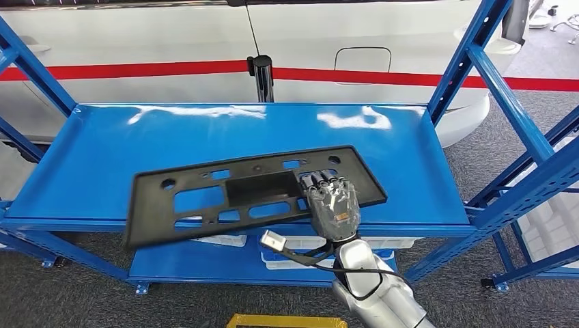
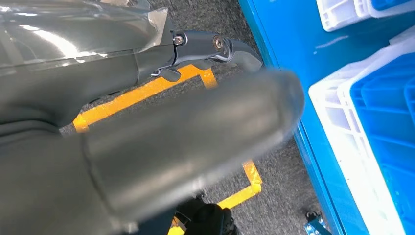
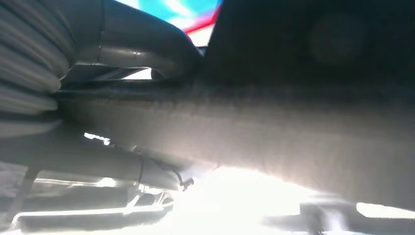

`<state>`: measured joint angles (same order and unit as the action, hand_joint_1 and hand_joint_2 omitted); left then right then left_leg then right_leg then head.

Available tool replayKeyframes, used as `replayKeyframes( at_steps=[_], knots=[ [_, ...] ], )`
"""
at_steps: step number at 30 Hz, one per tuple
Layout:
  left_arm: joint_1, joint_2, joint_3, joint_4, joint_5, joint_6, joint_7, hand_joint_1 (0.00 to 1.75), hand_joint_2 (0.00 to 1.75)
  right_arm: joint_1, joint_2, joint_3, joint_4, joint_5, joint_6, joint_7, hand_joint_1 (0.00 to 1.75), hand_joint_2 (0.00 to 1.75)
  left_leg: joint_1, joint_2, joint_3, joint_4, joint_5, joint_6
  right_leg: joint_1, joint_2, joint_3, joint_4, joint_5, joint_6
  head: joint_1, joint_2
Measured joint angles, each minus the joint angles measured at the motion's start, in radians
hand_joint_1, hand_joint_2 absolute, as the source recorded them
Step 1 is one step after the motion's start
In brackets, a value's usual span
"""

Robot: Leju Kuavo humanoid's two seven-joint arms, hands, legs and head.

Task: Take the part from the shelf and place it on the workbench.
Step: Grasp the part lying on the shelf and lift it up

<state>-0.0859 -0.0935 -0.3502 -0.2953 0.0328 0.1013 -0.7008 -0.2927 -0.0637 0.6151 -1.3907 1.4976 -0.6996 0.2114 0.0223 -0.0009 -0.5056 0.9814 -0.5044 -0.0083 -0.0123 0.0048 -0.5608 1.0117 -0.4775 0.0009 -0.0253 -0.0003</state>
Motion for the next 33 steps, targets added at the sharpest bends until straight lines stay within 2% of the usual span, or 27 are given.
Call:
replayKeyframes(
  at_steps=[2, 4, 6, 9, 11, 13, 15, 19, 23, 29, 33],
  knots=[
    [0.002, 0.001, 0.0, 0.0, 0.003, 0.004, 0.0, 0.0, 1.75, 0.083, 0.075, -0.112, -0.13, -0.115, 0.0, -0.275, 1.75, 1.75, 0.0, -0.002, -0.001, 0.0, 0.0, 0.0, 0.001, -0.002, -0.001, 0.0, 0.0, 0.0, 0.0, 0.0],
    [0.005, 0.001, -0.002, 0.0, 0.005, 0.004, 0.0, 0.0, 1.75, 0.157, 0.155, -0.224, -0.245, -0.242, 0.0, -0.497, 1.75, 1.75, 0.0, -0.002, -0.002, 0.0, 0.0, 0.0, 0.001, -0.003, -0.001, 0.0, -0.001, 0.0, 0.0, 0.0],
    [0.006, 0.002, -0.004, 0.0, 0.005, 0.005, 0.0, 0.0, 1.75, 0.196, 0.2, -0.287, -0.306, -0.316, 0.0, -0.596, 1.75, 1.75, 0.0, -0.002, -0.002, -0.001, 0.0, -0.001, 0.001, -0.003, -0.001, 0.0, -0.001, 0.0, 0.0, 0.0],
    [0.006, 0.002, -0.005, 0.0, 0.005, 0.005, 0.0, 0.0, 1.75, 0.207, 0.211, -0.304, -0.322, -0.336, 0.0, -0.619, 1.75, 1.75, 0.0, -0.002, -0.001, -0.001, 0.0, -0.001, 0.001, -0.003, -0.001, 0.0, -0.001, 0.0, 0.0, 0.0],
    [0.006, 0.001, -0.011, 0.0, 0.006, 0.014, 0.0, 0.0, 1.75, 0.278, 0.264, -0.366, -0.428, -0.425, 0.0, -0.73, 1.75, 1.75, -0.001, -0.001, -0.001, -0.001, -0.001, 0.0, 0.0, -0.002, 0.0, 0.0, -0.001, 0.0, 0.0, 0.0],
    [0.007, 0.001, -0.017, 0.001, 0.007, 0.024, 0.0, 0.0, 1.75, 0.358, 0.314, -0.431, -0.56, -0.567, 0.0, -0.837, 1.75, 1.75, -0.002, 0.0, -0.001, 0.0, -0.001, 0.0, -0.001, -0.002, 0.0, 0.0, 0.0, 0.0, 0.0, 0.0],
    [0.007, 0.001, -0.018, 0.001, 0.008, 0.026, 0.0, 0.0, 1.75, 0.375, 0.296, -0.429, -0.603, -0.681, 0.0, -0.831, 1.75, 1.75, -0.003, 0.0, -0.001, 0.0, -0.001, 0.0, -0.001, -0.002, 0.001, 0.0, 0.0, 0.0, 0.0, 0.0],
    [0.008, 0.002, -0.018, 0.0, 0.008, 0.026, 0.0, 0.0, 1.75, 0.392, 0.218, -0.385, -0.641, -0.835, 0.001, -0.799, 1.75, 1.75, -0.003, 0.0, 0.0, 0.0, -0.001, 0.0, -0.002, -0.001, 0.001, 0.0, 0.0, 0.001, 0.0, 0.0],
    [0.009, 0.006, -0.018, -0.005, 0.007, 0.024, 0.0, 0.0, 1.75, 0.406, 0.105, -0.307, -0.659, -0.974, 0.001, -0.767, 1.75, 1.75, -0.002, -0.001, 0.0, 0.0, -0.001, 0.0, -0.002, -0.002, 0.001, 0.0, 0.0, 0.0, 0.0, 0.0],
    [0.011, 0.016, -0.017, -0.018, 0.008, 0.04, 0.0, 0.0, 1.75, 0.416, -0.037, -0.187, -0.663, -1.078, 0.002, -0.732, 1.75, 1.75, -0.002, -0.001, -0.001, 0.0, -0.001, 0.0, -0.001, -0.002, 0.001, 0.0, 0.0, 0.0, -0.001, 0.0],
    [0.016, 0.02, -0.016, -0.025, 0.012, 0.041, 0.0, 0.0, 1.75, 0.414, -0.099, -0.116, -0.66, -1.108, 0.002, -0.717, 1.75, 1.75, -0.002, -0.001, -0.001, 0.0, -0.001, 0.0, -0.001, -0.002, 0.001, 0.0, 0.0, 0.0, -0.001, 0.0]
  ],
)
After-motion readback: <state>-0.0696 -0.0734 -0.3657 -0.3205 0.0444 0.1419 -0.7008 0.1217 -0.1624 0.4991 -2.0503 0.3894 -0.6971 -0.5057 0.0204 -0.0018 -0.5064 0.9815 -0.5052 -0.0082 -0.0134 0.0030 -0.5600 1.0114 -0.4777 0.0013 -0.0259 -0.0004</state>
